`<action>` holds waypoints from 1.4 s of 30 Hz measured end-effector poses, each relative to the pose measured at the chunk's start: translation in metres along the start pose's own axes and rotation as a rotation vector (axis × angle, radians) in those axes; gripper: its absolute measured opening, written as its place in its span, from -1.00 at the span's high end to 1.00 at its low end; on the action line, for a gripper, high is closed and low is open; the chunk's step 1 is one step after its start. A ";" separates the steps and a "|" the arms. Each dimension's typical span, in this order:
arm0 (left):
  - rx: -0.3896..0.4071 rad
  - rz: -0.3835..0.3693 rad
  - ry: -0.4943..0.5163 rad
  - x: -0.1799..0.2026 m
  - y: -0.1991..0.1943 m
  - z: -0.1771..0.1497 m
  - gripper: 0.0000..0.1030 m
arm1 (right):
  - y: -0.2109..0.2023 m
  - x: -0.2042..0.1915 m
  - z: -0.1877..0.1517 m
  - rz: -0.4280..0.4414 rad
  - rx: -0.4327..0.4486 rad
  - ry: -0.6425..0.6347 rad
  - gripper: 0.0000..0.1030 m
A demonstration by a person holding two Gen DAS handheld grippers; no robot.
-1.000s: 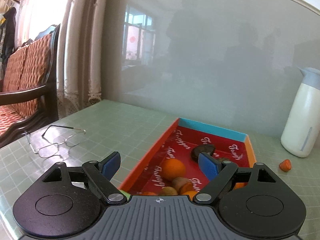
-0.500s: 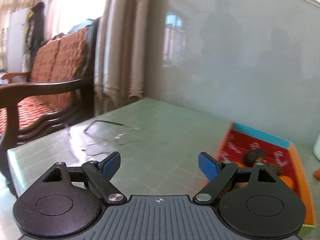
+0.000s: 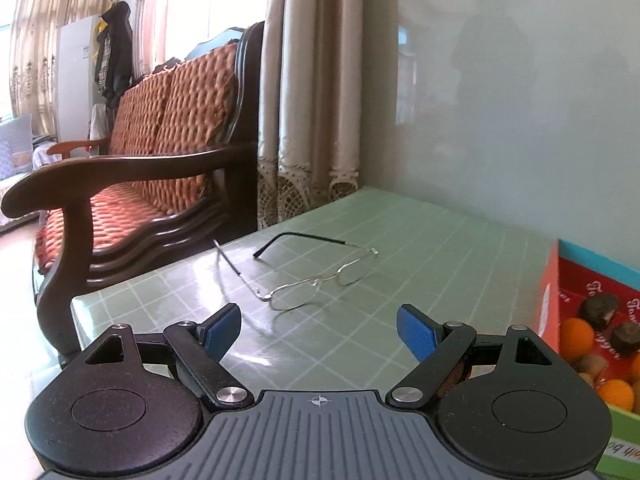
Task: Organize fruits
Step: 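Withdraw the left tool while the right tool approaches the tangerine, then grasp the tangerine with the right tool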
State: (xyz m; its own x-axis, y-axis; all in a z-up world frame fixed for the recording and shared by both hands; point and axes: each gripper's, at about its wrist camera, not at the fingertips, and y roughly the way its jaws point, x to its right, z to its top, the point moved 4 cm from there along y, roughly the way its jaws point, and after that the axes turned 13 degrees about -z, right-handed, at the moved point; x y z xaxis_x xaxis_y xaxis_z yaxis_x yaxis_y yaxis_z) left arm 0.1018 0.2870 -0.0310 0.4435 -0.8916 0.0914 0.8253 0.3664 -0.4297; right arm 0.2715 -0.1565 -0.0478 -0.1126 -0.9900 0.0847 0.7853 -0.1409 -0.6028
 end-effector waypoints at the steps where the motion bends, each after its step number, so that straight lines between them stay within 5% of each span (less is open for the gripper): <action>1: -0.005 0.002 0.003 -0.002 0.001 0.000 -0.64 | 0.003 -0.001 0.001 -0.001 -0.003 0.001 -0.22; 8: -0.011 0.005 0.007 -0.008 0.002 -0.002 -0.64 | 0.017 -0.006 0.001 -0.010 -0.023 -0.016 -0.10; 9: -0.012 0.006 0.008 -0.008 0.002 -0.002 -0.64 | 0.017 -0.007 0.001 -0.012 -0.022 -0.022 -0.01; 11: -0.014 0.009 0.005 -0.010 0.002 -0.003 -0.64 | 0.016 -0.008 0.002 -0.016 -0.015 -0.027 0.47; 20: -0.012 0.019 -0.017 -0.022 -0.002 -0.003 -0.64 | -0.008 -0.021 0.009 0.021 0.030 -0.053 0.55; 22: -0.009 0.020 -0.015 -0.023 -0.003 -0.002 -0.64 | -0.017 -0.026 0.011 0.033 0.044 -0.062 0.81; 27: -0.005 0.024 -0.019 -0.026 -0.007 -0.003 -0.64 | -0.036 -0.038 0.019 0.052 0.085 -0.092 0.81; 36: -0.006 0.006 -0.026 -0.028 -0.007 -0.003 -0.64 | -0.015 0.003 0.020 0.045 0.048 0.053 0.43; 40: -0.007 -0.002 -0.019 -0.028 -0.004 -0.002 -0.64 | -0.008 0.012 0.020 0.063 0.048 0.114 -0.18; 42: -0.015 -0.004 -0.025 -0.030 -0.001 -0.003 -0.64 | -0.008 0.005 0.019 0.059 0.076 0.087 -0.28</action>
State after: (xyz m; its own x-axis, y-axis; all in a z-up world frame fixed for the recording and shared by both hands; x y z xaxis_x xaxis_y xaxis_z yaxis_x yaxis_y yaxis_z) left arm 0.0864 0.3121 -0.0364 0.4491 -0.8860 0.1156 0.8219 0.3589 -0.4423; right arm 0.2758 -0.1602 -0.0273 -0.1146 -0.9932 -0.0199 0.8357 -0.0856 -0.5424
